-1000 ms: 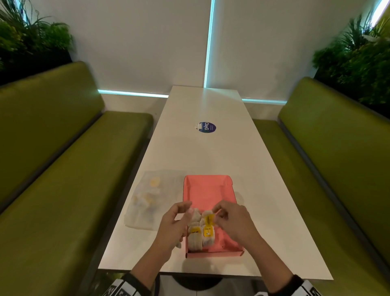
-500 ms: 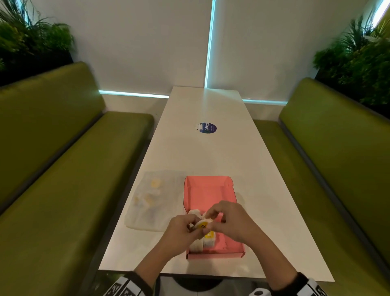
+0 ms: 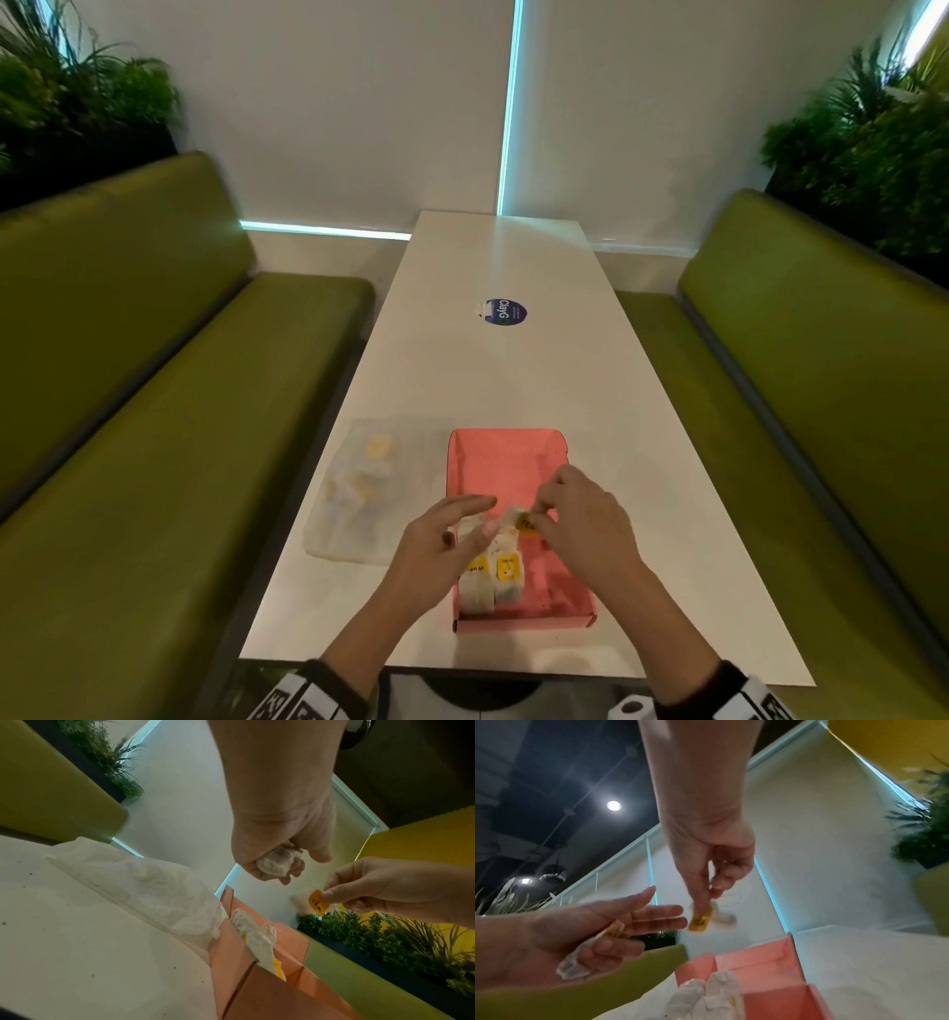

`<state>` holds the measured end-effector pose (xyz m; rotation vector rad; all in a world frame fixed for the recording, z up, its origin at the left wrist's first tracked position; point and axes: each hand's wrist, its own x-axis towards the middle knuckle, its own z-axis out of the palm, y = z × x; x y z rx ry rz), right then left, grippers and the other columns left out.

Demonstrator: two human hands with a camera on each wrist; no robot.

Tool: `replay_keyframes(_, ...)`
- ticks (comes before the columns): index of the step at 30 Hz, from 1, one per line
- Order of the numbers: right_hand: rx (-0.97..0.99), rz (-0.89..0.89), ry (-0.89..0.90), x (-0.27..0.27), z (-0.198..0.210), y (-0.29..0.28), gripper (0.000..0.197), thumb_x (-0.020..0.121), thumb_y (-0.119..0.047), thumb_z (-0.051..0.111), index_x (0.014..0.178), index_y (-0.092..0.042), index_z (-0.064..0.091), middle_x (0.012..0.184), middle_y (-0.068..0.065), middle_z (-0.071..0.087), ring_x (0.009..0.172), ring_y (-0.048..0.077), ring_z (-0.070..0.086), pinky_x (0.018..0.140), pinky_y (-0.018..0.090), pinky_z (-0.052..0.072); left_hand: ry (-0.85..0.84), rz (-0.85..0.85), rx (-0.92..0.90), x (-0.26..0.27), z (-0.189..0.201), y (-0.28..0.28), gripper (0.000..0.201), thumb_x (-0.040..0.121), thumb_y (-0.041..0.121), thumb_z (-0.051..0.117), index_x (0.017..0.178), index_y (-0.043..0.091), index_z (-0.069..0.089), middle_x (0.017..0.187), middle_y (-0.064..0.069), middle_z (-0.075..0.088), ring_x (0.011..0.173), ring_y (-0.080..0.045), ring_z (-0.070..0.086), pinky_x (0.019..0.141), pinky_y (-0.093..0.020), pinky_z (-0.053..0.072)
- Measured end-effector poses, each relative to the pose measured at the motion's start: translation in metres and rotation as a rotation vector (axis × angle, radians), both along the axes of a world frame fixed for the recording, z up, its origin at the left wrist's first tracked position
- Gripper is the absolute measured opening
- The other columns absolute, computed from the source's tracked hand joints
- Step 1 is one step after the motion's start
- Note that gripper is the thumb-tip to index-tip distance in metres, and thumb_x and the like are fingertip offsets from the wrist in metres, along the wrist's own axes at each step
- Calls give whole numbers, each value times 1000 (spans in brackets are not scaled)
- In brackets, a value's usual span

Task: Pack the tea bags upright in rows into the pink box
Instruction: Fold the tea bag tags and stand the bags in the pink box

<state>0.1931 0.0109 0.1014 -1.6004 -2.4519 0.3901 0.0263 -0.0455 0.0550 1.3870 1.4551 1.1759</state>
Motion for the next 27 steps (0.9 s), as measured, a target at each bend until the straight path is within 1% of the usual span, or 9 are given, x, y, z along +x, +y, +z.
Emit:
replay_keyframes(2,-119,132,60,-1,-2,-1,13,87,-27,62,91,-16,69,83,-12,43,79,10,51,66,20,39,1,-42,-22,0,-3,0,35,81,32,68,116,32,62,119,20,59,88,-15,53,63,-8,44)
replay_keyframes(4,-229,245,100,-2,0,-4,14,83,-26,67,89,-14,72,81,-12,45,74,5,46,66,20,39,6,-123,-72,0,-6,1,45,76,31,75,119,30,61,116,19,62,96,-11,54,72,-9,44)
replay_keyframes(6,-226,247,96,0,0,-3,11,82,-23,67,88,-15,72,86,-10,48,76,5,47,72,23,42,25,-178,-98,1,-8,1,36,74,29,78,108,28,67,98,17,69,82,-2,62,72,-11,44)
replay_keyframes(8,-215,217,129,0,0,-3,9,82,-22,67,87,-17,71,88,-9,50,76,6,49,74,25,44,94,-154,-81,2,-6,0,13,77,27,75,89,24,72,74,15,68,61,6,55,61,-10,39)
replay_keyframes(11,-203,117,293,1,-1,-3,11,80,-23,70,83,-30,62,92,-9,54,68,1,47,69,17,43,83,-74,-70,1,-7,2,10,79,24,73,70,25,70,63,11,66,57,1,53,60,-20,43)
replay_keyframes(14,-252,40,441,5,-2,-4,27,72,-24,78,78,-32,52,96,-7,56,61,2,45,61,14,39,0,-28,-69,2,-2,1,12,81,17,71,70,22,70,62,11,68,56,-2,59,57,-17,45)
replay_keyframes(18,-314,74,398,7,-12,-8,29,63,-28,84,76,-28,58,98,-5,54,61,4,48,60,15,42,-71,-6,-52,4,5,-2,11,85,10,66,74,13,68,51,17,60,42,2,51,41,-7,35)
replay_keyframes(24,-262,93,426,2,-28,-10,3,80,-21,71,82,-20,69,96,-10,55,70,1,51,66,8,41,-75,38,-73,7,7,-2,8,87,14,65,81,10,69,47,19,54,42,2,47,39,-8,33)
replay_keyframes(27,-258,70,489,5,-27,-7,4,84,-16,68,81,-16,70,93,-7,59,72,0,55,69,11,45,-66,62,-61,4,8,-2,9,86,16,65,79,12,69,49,17,56,43,1,47,40,-10,36)
